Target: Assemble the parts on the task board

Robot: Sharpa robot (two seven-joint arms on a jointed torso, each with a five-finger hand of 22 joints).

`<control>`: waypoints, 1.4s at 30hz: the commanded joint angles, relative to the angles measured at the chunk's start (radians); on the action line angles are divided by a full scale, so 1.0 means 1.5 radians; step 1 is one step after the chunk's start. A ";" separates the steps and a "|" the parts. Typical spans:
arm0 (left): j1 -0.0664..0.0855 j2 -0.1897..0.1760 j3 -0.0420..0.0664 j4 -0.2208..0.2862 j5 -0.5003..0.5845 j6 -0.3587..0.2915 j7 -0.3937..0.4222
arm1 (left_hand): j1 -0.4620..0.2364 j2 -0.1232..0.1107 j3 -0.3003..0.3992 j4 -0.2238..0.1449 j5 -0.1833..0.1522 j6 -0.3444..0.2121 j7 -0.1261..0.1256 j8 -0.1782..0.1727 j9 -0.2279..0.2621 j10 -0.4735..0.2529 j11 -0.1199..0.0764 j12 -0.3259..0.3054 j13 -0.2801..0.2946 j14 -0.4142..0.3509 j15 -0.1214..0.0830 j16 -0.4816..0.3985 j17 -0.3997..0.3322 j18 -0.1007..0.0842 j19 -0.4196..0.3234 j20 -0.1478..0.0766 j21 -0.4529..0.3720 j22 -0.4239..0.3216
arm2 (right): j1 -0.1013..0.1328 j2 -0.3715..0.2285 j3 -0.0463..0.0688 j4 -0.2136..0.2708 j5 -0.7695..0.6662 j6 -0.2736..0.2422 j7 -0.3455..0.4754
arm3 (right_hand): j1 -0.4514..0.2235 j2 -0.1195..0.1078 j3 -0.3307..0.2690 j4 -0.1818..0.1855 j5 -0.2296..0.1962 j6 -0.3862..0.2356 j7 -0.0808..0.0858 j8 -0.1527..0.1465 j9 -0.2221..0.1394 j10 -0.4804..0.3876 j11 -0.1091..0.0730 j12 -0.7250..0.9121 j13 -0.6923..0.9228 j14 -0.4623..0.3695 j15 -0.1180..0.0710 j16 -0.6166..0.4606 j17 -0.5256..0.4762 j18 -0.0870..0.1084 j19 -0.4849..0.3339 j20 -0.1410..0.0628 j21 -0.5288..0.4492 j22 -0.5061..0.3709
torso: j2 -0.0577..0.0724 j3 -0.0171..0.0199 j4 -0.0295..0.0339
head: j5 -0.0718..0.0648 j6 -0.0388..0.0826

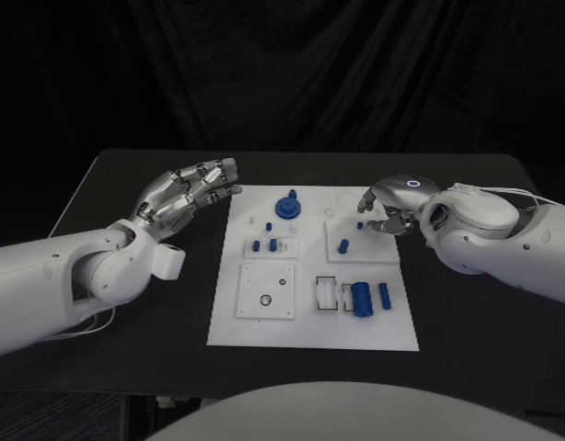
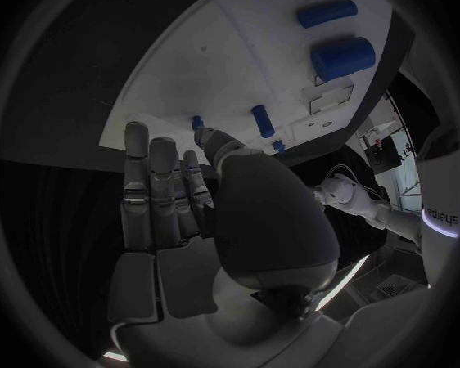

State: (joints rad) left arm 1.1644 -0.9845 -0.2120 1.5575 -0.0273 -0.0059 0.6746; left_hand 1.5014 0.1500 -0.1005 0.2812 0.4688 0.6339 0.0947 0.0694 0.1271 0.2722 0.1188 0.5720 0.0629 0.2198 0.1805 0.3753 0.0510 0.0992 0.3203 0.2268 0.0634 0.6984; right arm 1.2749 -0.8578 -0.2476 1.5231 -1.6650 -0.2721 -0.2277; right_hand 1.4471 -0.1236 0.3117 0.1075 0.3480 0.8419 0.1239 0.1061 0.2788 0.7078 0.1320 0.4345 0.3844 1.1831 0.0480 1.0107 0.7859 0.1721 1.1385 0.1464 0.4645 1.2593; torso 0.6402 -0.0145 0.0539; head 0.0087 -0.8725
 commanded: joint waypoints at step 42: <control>-0.035 0.012 0.001 -0.017 0.010 0.042 0.039 | 0.043 0.008 0.006 -0.019 0.021 0.015 0.020 0.003 -0.007 0.004 0.010 0.004 0.000 0.047 0.028 0.051 0.005 0.021 0.037 0.037 0.007 -0.010 | -0.035 0.043 0.000 -0.061 0.026 -0.042 0.039 | -0.005 0.006 0.034 0.008 -0.011 0.056 0.024 0.011 -0.002 0.122 -0.018 -0.004 -0.060 0.043 -0.015 0.043 0.024 -0.001 0.049 -0.012 0.051 0.036 | -0.001 0.0013 -0.0024 | -0.006 0.000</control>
State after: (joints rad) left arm 1.1146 -0.9690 -0.2116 1.5316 -0.0192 0.0374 0.6777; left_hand 1.5566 0.1624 -0.0905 0.2605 0.4963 0.6527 0.1204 0.0695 0.1166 0.2792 0.1258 0.5720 0.0631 0.2846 0.2235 0.4443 0.0575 0.1159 0.3743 0.2807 0.0679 0.6846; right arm 1.2258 -0.7935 -0.2477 1.4333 -1.6369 -0.3220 -0.1806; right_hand 1.4433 -0.1196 0.3564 0.1185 0.3350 0.9204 0.1596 0.1202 0.2749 0.8837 0.1047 0.4335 0.2960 1.2418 0.0251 1.0694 0.8217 0.1721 1.2045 0.1269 0.5387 1.3081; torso 0.6385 -0.0115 0.0502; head -0.0006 -0.8725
